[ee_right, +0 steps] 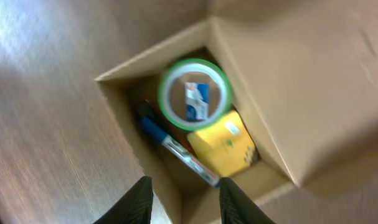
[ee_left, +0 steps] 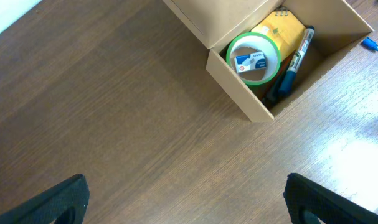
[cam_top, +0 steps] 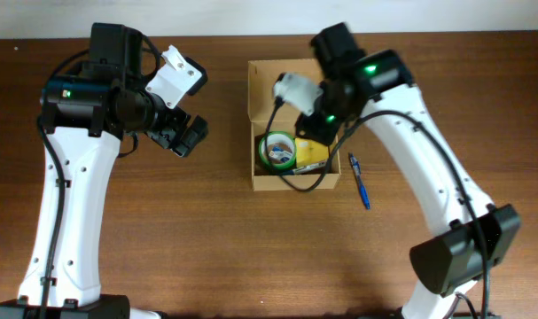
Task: Pack container
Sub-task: 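Lower the blue marker into the box and release it, then move right gripper to the blue pen and grasp it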
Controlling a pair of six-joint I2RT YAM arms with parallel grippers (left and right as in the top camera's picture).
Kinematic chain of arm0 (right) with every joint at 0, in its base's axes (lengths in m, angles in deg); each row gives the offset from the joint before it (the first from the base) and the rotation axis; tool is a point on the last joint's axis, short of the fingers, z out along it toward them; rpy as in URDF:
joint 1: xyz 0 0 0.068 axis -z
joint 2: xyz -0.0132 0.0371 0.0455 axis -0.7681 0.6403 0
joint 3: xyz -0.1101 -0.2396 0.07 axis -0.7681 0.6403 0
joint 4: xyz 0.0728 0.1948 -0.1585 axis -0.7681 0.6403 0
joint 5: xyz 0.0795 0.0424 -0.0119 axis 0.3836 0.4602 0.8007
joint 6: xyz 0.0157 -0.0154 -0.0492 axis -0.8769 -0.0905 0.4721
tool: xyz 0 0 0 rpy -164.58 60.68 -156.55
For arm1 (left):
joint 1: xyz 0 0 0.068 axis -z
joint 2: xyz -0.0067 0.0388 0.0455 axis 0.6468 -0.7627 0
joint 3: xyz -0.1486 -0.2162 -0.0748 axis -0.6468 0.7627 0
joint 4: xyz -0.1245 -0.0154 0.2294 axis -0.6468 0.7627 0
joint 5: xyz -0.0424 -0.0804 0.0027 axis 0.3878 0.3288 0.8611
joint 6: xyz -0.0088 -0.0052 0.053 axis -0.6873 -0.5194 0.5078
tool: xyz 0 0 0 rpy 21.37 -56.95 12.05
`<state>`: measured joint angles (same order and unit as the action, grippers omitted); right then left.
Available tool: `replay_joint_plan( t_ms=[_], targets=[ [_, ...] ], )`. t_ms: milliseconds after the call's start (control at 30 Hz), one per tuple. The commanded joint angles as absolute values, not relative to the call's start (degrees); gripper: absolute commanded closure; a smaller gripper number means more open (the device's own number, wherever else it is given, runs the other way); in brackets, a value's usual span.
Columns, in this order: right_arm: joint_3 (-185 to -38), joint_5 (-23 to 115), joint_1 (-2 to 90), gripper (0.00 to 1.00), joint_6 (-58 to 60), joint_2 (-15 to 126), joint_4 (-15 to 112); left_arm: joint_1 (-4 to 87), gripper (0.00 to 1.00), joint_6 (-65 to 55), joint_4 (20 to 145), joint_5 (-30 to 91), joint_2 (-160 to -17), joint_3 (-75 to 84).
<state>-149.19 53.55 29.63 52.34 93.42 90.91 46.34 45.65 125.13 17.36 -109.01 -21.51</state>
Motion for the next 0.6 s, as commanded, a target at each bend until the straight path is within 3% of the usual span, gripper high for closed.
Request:
replay_joint_plan(
  t_ms=[0,200,567],
  targets=[
    [-149.89,56.08,35.77,0.64,47.85,92.24,92.33,46.26,0.00,46.77,124.97,18.02,-107.54,-22.65],
    [-148.01,58.57,49.45,0.64,42.24,92.24,93.11,46.26,0.00,46.77,124.95,18.02,-107.54,-22.65],
    [-118.53,58.44,50.96,0.64,34.00,92.27,71.32,46.28,0.00,46.77,124.95,18.02,-107.54,-22.65]
  ],
)
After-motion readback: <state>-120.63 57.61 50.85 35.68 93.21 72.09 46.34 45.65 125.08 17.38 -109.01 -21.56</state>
